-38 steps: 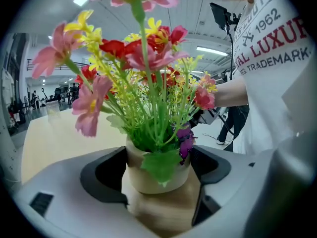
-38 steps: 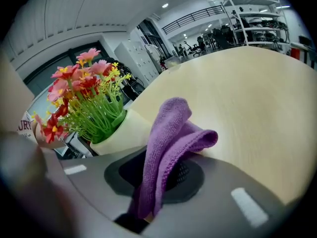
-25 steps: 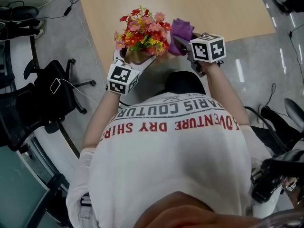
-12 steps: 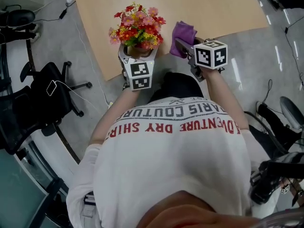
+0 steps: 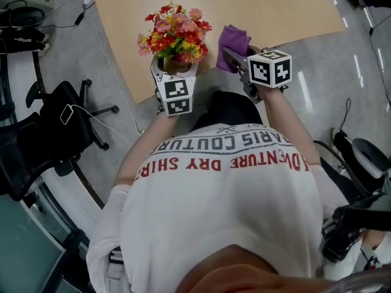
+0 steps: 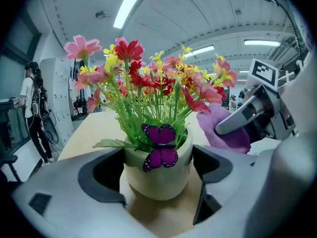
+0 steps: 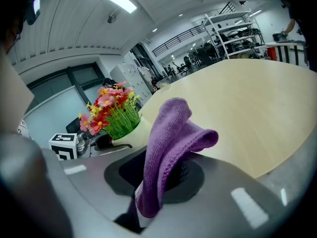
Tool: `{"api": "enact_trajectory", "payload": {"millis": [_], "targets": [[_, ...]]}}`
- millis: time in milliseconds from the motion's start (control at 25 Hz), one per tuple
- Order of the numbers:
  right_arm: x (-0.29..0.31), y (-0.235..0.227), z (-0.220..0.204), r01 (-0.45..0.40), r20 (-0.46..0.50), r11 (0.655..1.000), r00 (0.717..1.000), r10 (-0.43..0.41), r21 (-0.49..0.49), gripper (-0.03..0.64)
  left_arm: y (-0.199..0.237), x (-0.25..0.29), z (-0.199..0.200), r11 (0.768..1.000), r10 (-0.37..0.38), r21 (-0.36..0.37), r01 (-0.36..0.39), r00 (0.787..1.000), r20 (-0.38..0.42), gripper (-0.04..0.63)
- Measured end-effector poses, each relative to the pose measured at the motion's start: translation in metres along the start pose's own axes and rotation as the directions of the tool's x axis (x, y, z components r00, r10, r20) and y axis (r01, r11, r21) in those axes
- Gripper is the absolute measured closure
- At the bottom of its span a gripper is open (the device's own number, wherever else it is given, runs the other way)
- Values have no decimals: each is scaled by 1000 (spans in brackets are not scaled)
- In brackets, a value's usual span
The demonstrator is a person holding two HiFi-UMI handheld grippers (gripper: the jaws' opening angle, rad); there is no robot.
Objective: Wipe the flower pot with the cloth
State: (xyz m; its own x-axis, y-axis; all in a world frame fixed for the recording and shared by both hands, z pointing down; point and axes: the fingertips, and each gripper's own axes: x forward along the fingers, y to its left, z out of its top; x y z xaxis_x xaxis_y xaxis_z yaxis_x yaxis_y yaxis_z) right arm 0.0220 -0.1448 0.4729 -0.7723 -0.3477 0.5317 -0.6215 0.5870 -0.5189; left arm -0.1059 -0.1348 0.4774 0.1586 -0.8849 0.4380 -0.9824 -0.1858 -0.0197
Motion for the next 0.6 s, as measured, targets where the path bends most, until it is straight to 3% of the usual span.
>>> {"api": "enact_trajectory", "payload": {"millis": [240, 440, 600], "targets": [[3, 17, -2, -54, -7, 999, 999, 54, 6, 558, 0, -14, -3, 978, -190, 90, 188, 982, 12, 150], [0, 27, 1, -150, 3, 987, 989, 150, 63, 558, -7, -21, -4, 907, -383, 179, 382, 923, -28, 150], [-1, 38, 6, -246, -5, 962, 969, 249, 113, 558, -9, -22, -5, 851, -473, 222, 477, 878, -75, 150]]}}
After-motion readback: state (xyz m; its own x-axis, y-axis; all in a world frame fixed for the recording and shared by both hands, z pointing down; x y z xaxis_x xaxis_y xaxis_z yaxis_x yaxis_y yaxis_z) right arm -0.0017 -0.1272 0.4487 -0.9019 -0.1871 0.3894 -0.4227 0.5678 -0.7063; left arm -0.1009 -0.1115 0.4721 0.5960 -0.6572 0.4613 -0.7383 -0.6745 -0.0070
